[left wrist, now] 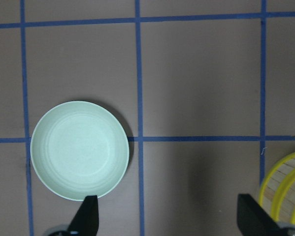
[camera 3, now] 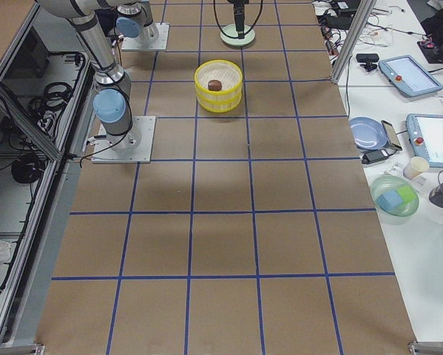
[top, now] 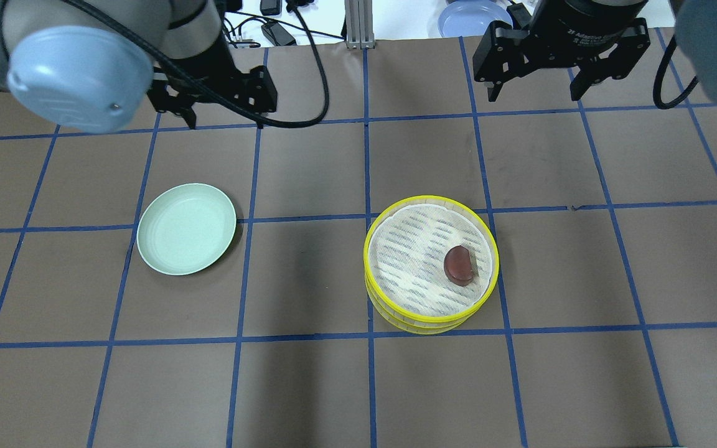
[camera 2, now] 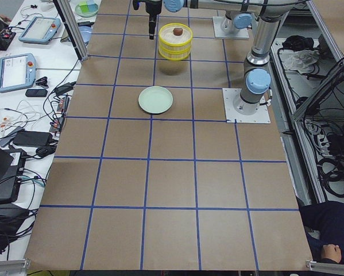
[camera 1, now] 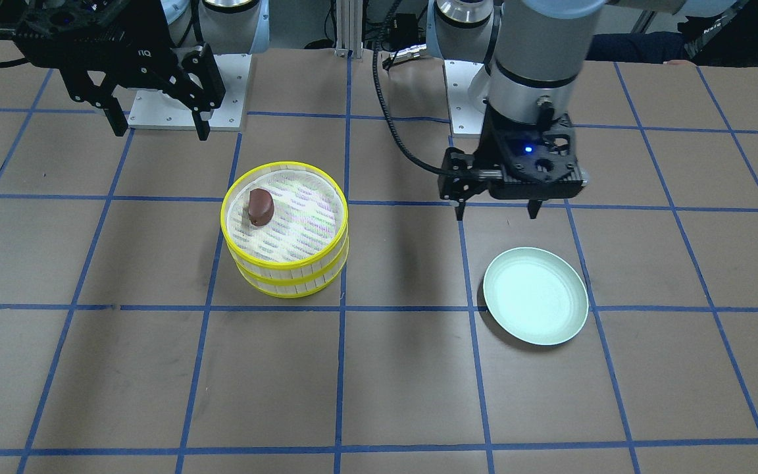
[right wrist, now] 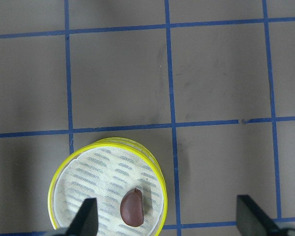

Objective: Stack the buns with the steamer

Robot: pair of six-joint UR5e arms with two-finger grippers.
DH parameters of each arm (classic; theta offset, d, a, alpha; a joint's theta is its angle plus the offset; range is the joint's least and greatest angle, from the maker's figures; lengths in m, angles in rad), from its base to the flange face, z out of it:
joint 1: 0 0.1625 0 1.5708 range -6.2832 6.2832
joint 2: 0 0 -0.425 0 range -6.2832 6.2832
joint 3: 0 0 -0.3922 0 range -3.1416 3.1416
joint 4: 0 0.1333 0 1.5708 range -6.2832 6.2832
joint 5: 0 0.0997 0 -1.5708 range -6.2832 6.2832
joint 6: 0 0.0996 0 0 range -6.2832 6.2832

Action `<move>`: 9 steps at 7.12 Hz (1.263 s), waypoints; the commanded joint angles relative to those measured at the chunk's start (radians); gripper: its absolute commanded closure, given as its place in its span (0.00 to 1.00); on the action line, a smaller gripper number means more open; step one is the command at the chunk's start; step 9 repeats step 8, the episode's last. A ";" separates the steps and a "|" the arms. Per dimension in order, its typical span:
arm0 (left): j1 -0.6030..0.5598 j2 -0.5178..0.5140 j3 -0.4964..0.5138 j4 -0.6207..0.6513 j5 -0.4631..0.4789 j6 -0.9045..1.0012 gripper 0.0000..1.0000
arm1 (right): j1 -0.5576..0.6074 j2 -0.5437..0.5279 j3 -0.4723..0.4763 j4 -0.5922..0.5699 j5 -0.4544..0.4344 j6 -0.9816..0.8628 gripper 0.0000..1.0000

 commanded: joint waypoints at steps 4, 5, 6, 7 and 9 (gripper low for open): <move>0.208 0.077 -0.003 -0.091 -0.045 0.060 0.00 | 0.000 0.000 0.000 0.000 0.000 0.000 0.00; 0.205 0.088 -0.007 -0.089 -0.047 0.064 0.00 | 0.000 0.000 0.000 0.000 0.000 0.000 0.00; 0.205 0.103 -0.007 -0.092 -0.047 0.066 0.00 | 0.000 0.000 0.000 0.000 -0.002 0.000 0.00; 0.205 0.111 -0.010 -0.095 -0.045 0.066 0.00 | 0.000 0.000 0.000 0.000 -0.002 0.000 0.00; 0.205 0.111 -0.012 -0.097 -0.044 0.066 0.00 | 0.000 0.000 0.000 0.000 -0.002 0.000 0.00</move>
